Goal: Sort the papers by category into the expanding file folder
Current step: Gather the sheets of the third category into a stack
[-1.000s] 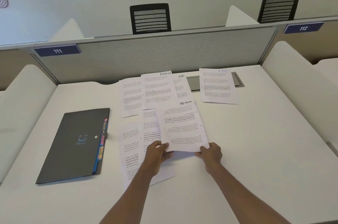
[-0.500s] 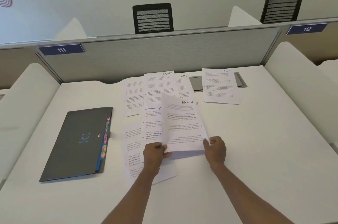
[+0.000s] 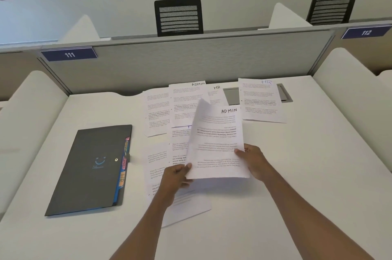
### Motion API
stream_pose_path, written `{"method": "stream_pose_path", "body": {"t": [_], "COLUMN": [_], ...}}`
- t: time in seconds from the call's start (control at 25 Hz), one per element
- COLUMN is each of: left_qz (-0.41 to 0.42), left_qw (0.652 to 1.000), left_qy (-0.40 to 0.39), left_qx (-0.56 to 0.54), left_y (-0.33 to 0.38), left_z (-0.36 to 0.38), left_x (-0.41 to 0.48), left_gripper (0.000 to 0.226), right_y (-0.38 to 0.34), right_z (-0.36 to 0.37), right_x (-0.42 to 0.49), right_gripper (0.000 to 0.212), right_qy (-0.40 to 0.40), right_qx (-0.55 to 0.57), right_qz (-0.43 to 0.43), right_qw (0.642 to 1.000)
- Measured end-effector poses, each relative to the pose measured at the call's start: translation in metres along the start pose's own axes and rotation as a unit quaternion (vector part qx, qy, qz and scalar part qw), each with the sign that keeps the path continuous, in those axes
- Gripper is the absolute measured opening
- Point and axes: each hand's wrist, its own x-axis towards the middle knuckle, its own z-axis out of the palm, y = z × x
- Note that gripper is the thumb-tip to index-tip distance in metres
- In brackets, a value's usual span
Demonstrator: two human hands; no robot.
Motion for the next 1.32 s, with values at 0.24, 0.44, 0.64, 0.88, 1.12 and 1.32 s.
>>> {"method": "stream_pose_path", "body": {"t": [0.24,0.44,0.64,0.88,1.12,1.32], "left_qz": [-0.032,-0.031,0.001,0.015,0.004,0.007], "left_qw": [0.992,0.993,0.997,0.997,0.998,0.998], "left_qy": [-0.018,0.082,0.077,0.069,0.059,0.063], "left_qx": [-0.122,-0.076,-0.02,0.016,0.018,0.025], "left_y": [0.017,-0.013,-0.025,-0.025,-0.023,-0.022], "left_z": [-0.03,-0.054,-0.056,-0.058,-0.06,-0.059], "left_x": [0.045,0.064,0.065,0.064,0.063,0.062], "left_gripper": [0.029,0.032,0.032,0.032,0.03,0.03], "right_y": [0.0,-0.025,-0.052,-0.062,-0.082,-0.084], "right_z": [0.051,0.103,0.137,0.16,0.167,0.164], "right_x": [0.013,0.069,0.141,0.194,0.21,0.215], "right_gripper": [0.023,0.018,0.047,0.071,0.081,0.068], "right_qy": [-0.084,0.136,0.218,0.232,0.229,0.219], "right_qx": [-0.03,-0.251,-0.369,-0.517,-0.475,-0.408], "right_qz": [-0.011,-0.132,-0.109,-0.058,0.045,0.077], "right_qw": [0.996,0.949,0.897,0.822,0.848,0.883]}}
